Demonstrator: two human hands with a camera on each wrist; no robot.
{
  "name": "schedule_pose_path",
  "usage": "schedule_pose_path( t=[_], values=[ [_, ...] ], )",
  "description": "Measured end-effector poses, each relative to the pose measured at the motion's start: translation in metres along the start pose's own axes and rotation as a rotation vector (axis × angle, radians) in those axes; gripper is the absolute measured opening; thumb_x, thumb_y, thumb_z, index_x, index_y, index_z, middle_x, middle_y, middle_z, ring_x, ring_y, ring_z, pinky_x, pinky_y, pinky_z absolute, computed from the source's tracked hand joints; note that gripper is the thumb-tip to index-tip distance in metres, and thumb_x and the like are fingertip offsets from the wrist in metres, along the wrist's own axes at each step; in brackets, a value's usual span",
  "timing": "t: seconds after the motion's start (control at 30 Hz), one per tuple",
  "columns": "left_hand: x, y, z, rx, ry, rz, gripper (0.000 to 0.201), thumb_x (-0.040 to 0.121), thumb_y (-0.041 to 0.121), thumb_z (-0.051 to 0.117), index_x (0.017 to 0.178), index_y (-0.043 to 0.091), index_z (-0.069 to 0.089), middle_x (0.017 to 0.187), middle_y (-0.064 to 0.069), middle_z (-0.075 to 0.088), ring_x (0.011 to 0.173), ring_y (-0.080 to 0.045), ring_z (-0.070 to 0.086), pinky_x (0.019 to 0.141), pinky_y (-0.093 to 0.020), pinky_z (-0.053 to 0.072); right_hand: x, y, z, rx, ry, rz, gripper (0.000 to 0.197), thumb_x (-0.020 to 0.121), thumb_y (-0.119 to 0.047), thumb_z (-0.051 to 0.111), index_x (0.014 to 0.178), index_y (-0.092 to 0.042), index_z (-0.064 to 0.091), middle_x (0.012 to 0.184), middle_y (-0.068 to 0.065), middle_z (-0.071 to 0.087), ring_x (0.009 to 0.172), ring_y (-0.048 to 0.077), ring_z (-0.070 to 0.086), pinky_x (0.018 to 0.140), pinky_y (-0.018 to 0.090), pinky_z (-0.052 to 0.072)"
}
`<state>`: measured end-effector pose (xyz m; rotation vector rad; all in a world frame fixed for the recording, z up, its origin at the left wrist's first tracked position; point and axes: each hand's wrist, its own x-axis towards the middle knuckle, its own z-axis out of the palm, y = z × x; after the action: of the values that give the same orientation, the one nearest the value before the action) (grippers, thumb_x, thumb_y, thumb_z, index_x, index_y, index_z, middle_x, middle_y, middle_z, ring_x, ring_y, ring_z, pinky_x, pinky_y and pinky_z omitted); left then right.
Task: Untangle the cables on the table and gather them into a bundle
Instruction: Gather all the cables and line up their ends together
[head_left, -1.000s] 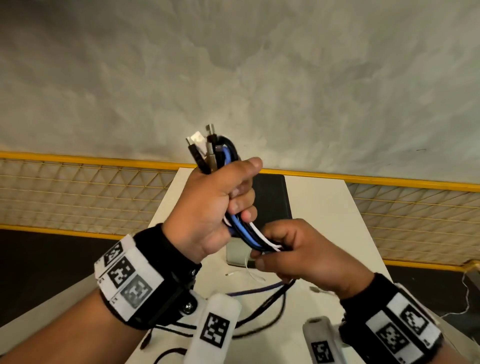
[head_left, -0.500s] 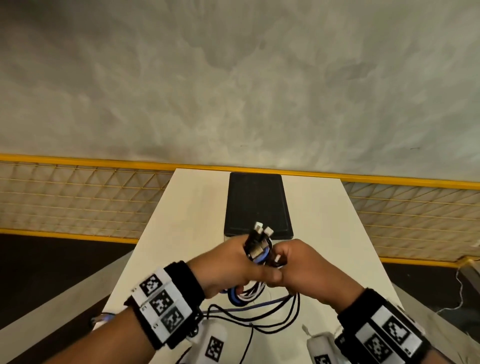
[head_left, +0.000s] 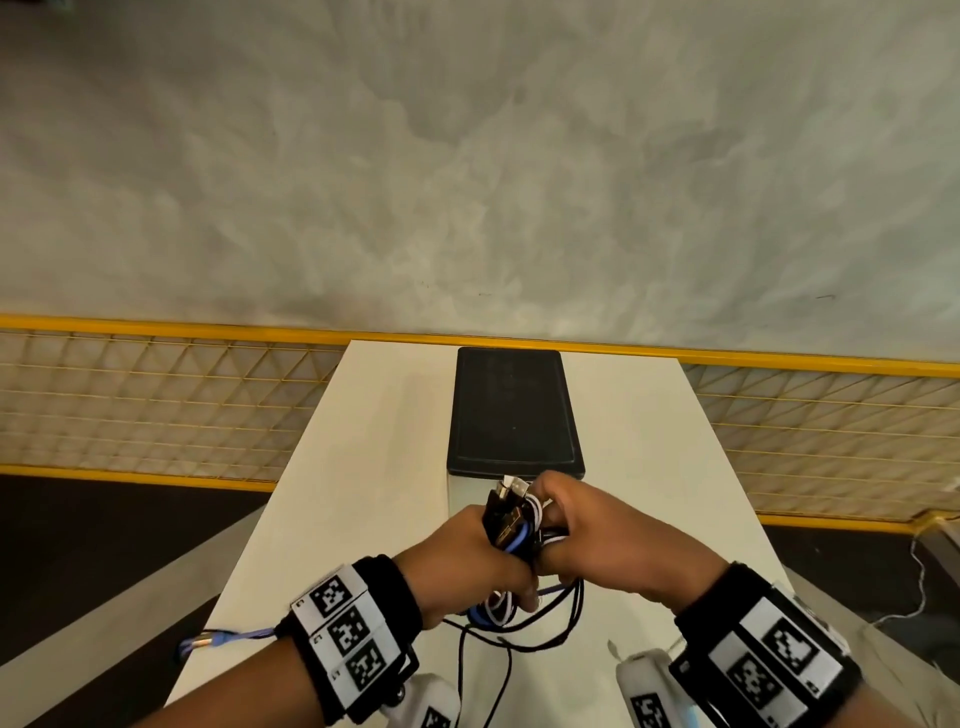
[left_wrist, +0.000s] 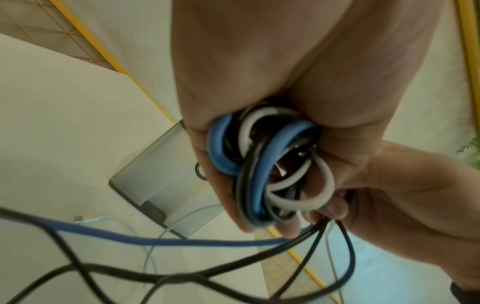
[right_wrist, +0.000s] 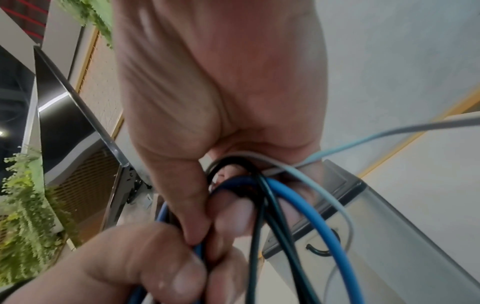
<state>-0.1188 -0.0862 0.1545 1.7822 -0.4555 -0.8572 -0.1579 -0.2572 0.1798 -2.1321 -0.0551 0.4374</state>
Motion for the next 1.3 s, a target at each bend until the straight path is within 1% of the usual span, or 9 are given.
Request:
schedule_pose_path(
  t=[0.2, 0.3, 0.5, 0.73, 0.83, 0.9, 0.97, 1.13, 1.3],
  values=[
    [0.001, 0.026, -0.013, 0.127, 0.099, 0.098, 0.025, 0.076, -0.005, 0.067, 0.083, 0.019, 0.071, 0.062, 0.012, 0.067, 0.055, -0.003, 0.061, 0.057, -0.022, 0.049, 0.006, -0.005, -0.015, 0.033, -0.010, -0.061, 0.024, 0.069, -0.001, 0.073, 0.089, -0.013, 0.066, 0.079, 0.005, 0.072, 0.065, 0.020, 0.067, 0.063, 0.033, 0.058],
    [0.000, 0.043, -0.023, 0.153, 0.146, 0.163, 0.014, 0.076, 0.006, 0.074, 0.078, 0.019, 0.070, 0.064, 0.004, 0.062, 0.057, -0.012, 0.058, 0.056, -0.028, 0.049, 0.005, -0.008, -0.024, 0.105, -0.036, -0.075, 0.014, 0.077, -0.002, 0.071, 0.075, -0.015, 0.066, 0.063, 0.007, 0.067, 0.059, 0.022, 0.066, 0.067, 0.033, 0.055],
    [-0.003, 0.051, -0.038, -0.032, 0.339, 0.188, 0.018, 0.083, 0.001, 0.071, 0.072, 0.012, 0.062, 0.057, 0.000, 0.054, 0.053, -0.014, 0.053, 0.058, -0.030, 0.043, 0.002, -0.004, -0.022, 0.203, -0.024, -0.139, 0.015, 0.084, 0.004, 0.063, 0.077, -0.009, 0.064, 0.066, 0.001, 0.066, 0.067, 0.024, 0.069, 0.075, 0.038, 0.059],
    [-0.005, 0.039, -0.039, -0.155, 0.269, 0.112, 0.012, 0.088, 0.004, 0.069, 0.080, 0.013, 0.070, 0.053, -0.001, 0.052, 0.044, -0.014, 0.049, 0.047, -0.023, 0.041, 0.008, 0.002, -0.011, 0.415, 0.319, -0.177, 0.011, 0.096, -0.012, 0.056, 0.096, -0.006, 0.066, 0.052, 0.003, 0.048, 0.046, 0.014, 0.046, 0.056, 0.039, 0.055],
    [-0.004, 0.028, -0.027, -0.204, 0.180, 0.099, 0.019, 0.088, 0.002, 0.069, 0.084, 0.020, 0.073, 0.053, 0.008, 0.061, 0.049, -0.008, 0.057, 0.053, -0.021, 0.046, 0.012, -0.002, -0.002, 0.446, 0.395, -0.184, 0.014, 0.099, -0.015, 0.053, 0.093, -0.011, 0.066, 0.050, -0.003, 0.047, 0.045, 0.014, 0.044, 0.050, 0.033, 0.050],
    [-0.002, 0.024, -0.017, -0.240, 0.151, 0.131, 0.018, 0.085, 0.005, 0.072, 0.090, 0.022, 0.076, 0.071, -0.005, 0.071, 0.070, -0.015, 0.068, 0.069, -0.029, 0.056, 0.014, -0.006, 0.003, 0.457, 0.429, -0.163, 0.015, 0.100, -0.015, 0.051, 0.092, -0.012, 0.064, 0.050, -0.005, 0.049, 0.045, 0.014, 0.045, 0.048, 0.034, 0.047],
    [0.003, 0.021, -0.010, -0.290, 0.146, 0.154, 0.019, 0.084, 0.006, 0.072, 0.081, 0.023, 0.077, 0.082, -0.016, 0.071, 0.087, -0.031, 0.071, 0.087, -0.040, 0.058, 0.017, -0.009, 0.009, 0.459, 0.464, -0.142, 0.017, 0.100, -0.018, 0.048, 0.092, -0.015, 0.062, 0.056, -0.005, 0.055, 0.049, 0.013, 0.050, 0.049, 0.033, 0.047],
    [0.009, 0.020, 0.001, -0.373, 0.126, 0.195, 0.016, 0.091, 0.000, 0.065, 0.089, 0.012, 0.075, 0.081, -0.007, 0.073, 0.078, -0.018, 0.070, 0.078, -0.030, 0.052, 0.016, -0.010, 0.014, 0.592, 0.359, -0.113, 0.026, 0.095, -0.045, 0.047, 0.097, -0.024, 0.060, 0.089, 0.007, 0.064, 0.075, 0.015, 0.064, 0.064, 0.036, 0.053],
    [0.016, 0.019, -0.004, -0.462, 0.106, 0.149, 0.031, 0.091, 0.011, 0.070, 0.122, 0.010, 0.069, 0.120, -0.014, 0.073, 0.116, -0.027, 0.068, 0.104, -0.043, 0.050, 0.016, -0.003, 0.016, 0.809, 0.096, -0.085, 0.062, 0.088, -0.069, 0.041, 0.141, -0.037, 0.045, 0.140, -0.002, 0.058, 0.129, 0.016, 0.055, 0.109, 0.046, 0.043]
  ],
)
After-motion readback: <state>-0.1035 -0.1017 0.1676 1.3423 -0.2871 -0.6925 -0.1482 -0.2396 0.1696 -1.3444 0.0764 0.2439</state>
